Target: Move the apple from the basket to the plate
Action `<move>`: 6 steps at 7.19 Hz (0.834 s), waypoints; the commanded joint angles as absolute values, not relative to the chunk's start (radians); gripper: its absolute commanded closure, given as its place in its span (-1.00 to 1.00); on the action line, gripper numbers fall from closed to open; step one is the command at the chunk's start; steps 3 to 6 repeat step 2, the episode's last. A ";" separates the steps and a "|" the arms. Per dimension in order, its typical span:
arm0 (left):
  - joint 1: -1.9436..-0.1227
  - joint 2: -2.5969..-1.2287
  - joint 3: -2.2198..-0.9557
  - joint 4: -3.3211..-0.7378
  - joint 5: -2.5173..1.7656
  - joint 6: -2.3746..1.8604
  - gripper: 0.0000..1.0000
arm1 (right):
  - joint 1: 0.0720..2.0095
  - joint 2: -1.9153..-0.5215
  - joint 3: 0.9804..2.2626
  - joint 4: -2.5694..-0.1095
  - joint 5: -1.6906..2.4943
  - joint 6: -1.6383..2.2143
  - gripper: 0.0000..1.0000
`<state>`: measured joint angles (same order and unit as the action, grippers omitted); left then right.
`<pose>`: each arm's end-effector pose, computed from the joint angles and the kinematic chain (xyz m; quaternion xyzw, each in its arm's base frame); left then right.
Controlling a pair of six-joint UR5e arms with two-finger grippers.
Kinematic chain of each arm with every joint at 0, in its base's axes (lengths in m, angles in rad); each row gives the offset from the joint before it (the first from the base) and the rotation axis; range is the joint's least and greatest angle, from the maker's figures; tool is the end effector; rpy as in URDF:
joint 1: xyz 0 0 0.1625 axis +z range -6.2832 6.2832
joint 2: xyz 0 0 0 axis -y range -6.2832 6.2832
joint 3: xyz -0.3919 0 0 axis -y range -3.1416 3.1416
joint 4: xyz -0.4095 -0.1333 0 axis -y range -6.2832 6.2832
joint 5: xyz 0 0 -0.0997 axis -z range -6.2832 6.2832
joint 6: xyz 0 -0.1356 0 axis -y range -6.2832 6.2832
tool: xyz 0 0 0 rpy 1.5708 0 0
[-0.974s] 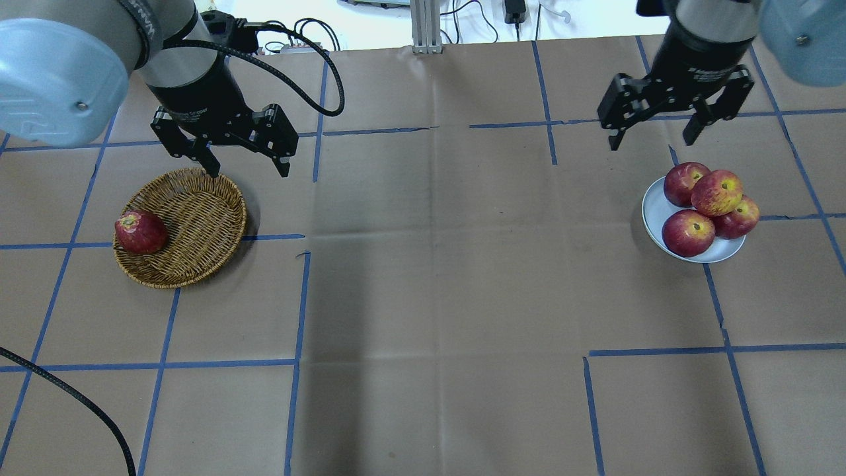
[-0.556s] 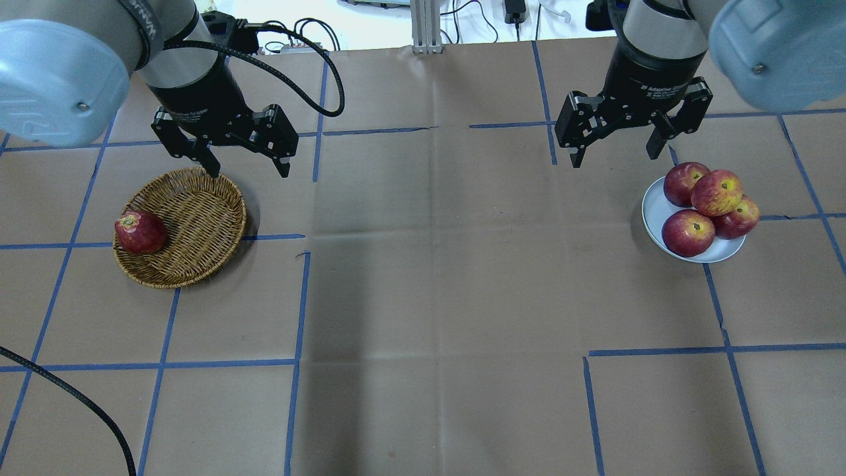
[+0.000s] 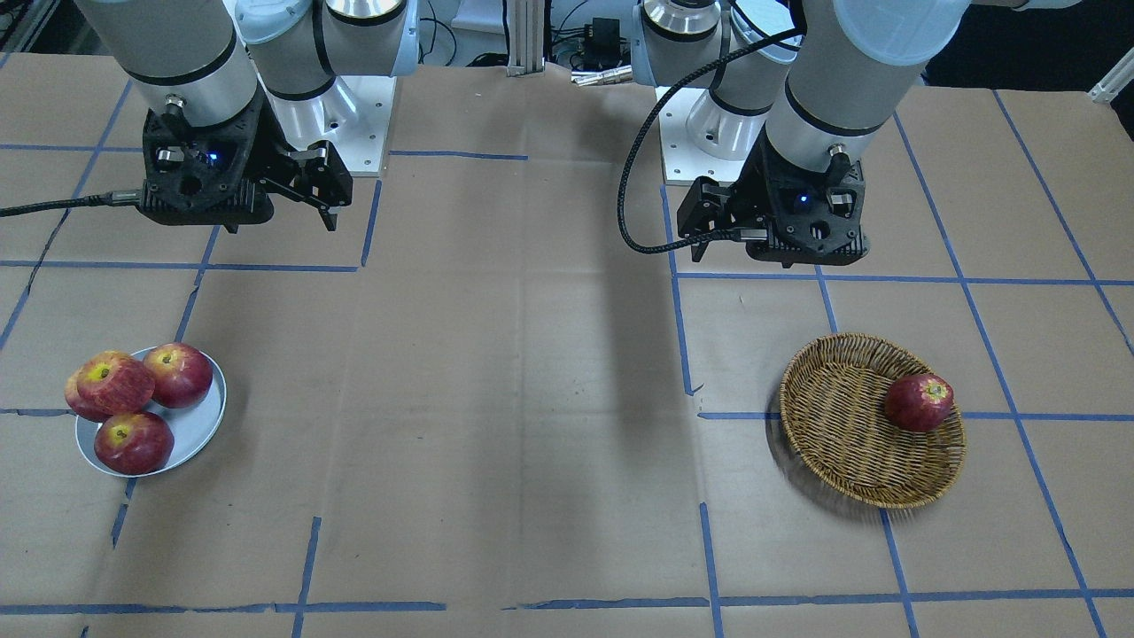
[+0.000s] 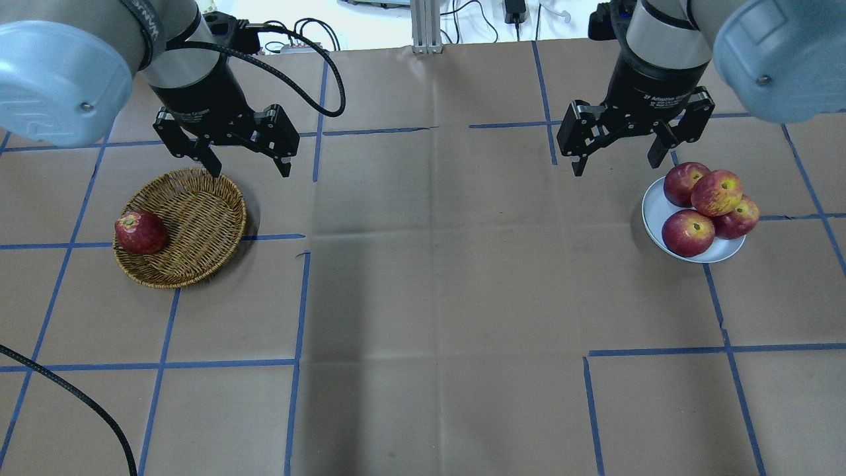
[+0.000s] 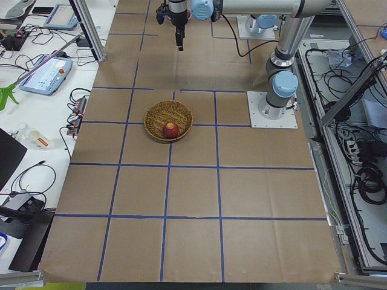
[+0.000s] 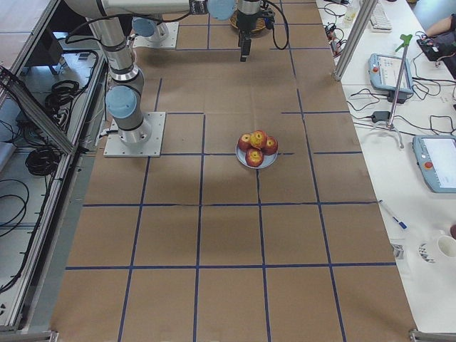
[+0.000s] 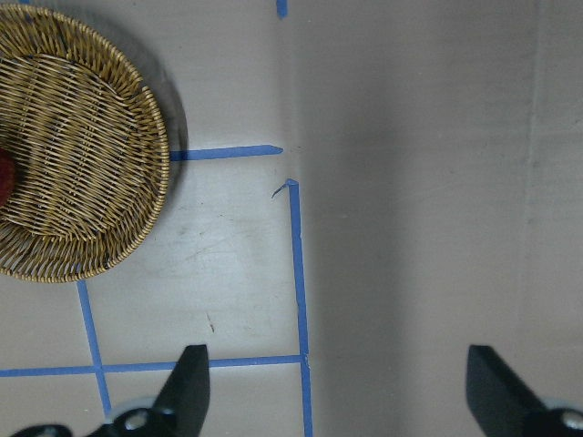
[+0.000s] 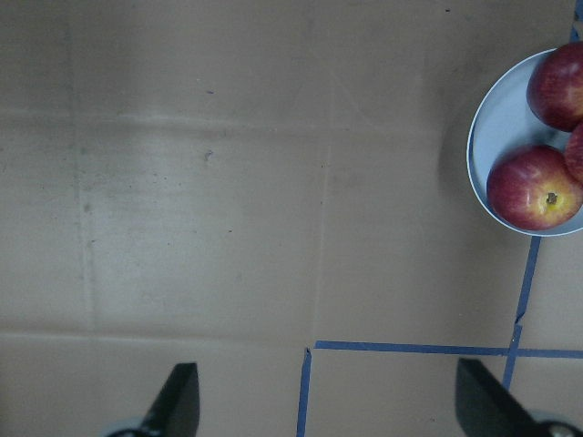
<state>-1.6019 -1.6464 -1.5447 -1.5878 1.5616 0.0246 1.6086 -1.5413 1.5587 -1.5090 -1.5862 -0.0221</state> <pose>-0.1509 -0.5246 0.3911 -0.0277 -0.9991 -0.0333 0.0045 0.1504 -0.5043 0.4041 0.0302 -0.9987 -0.0395 0.0080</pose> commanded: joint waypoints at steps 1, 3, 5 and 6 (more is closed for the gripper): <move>-1.601 -1.646 -1.545 -1.588 1.562 0.025 -0.98 | 1.608 -1.543 1.563 -1.513 -1.588 -0.021 -1.00; -1.601 -1.646 -1.545 -1.588 1.562 0.023 -0.98 | 1.608 -1.542 1.562 -1.513 -1.591 -0.021 -1.00; -1.601 -1.646 -1.545 -1.588 1.562 0.023 -0.98 | 1.608 -1.542 1.562 -1.513 -1.591 -0.021 -1.00; -1.601 -1.646 -1.545 -1.588 1.562 0.023 -0.98 | 1.608 -1.542 1.562 -1.513 -1.591 -0.021 -1.00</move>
